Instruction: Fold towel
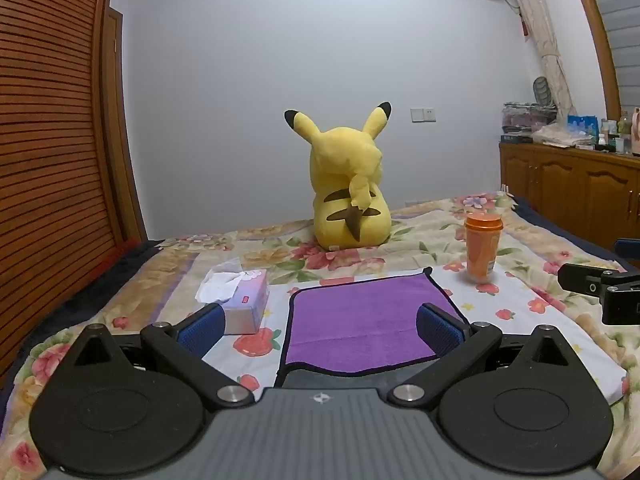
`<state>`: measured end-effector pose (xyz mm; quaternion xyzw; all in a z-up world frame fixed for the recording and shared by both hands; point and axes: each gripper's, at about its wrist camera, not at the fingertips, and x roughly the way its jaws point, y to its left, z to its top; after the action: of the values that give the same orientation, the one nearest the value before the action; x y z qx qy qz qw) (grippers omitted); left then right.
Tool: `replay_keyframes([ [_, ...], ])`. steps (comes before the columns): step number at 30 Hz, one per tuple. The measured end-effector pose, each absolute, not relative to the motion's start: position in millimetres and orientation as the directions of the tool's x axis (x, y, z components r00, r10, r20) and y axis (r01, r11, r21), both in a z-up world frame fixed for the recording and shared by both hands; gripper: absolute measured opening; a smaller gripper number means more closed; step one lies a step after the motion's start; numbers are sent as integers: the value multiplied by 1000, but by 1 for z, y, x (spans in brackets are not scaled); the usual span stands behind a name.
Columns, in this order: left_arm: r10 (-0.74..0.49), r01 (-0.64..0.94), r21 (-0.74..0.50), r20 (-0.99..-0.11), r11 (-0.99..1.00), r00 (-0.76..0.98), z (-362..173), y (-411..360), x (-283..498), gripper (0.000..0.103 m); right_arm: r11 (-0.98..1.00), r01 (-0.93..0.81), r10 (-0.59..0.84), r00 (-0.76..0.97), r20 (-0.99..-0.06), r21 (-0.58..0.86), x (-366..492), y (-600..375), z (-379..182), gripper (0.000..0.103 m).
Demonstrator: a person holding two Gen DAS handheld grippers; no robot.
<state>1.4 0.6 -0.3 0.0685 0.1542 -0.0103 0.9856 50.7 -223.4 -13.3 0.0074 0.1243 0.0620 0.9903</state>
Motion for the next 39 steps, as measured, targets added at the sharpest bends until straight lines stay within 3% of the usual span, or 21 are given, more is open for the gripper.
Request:
replay_keyframes([
  [39, 2, 40, 136, -292, 990, 956, 0, 0, 0, 103, 992, -120, 123, 962, -245, 27, 52, -231, -14, 103],
])
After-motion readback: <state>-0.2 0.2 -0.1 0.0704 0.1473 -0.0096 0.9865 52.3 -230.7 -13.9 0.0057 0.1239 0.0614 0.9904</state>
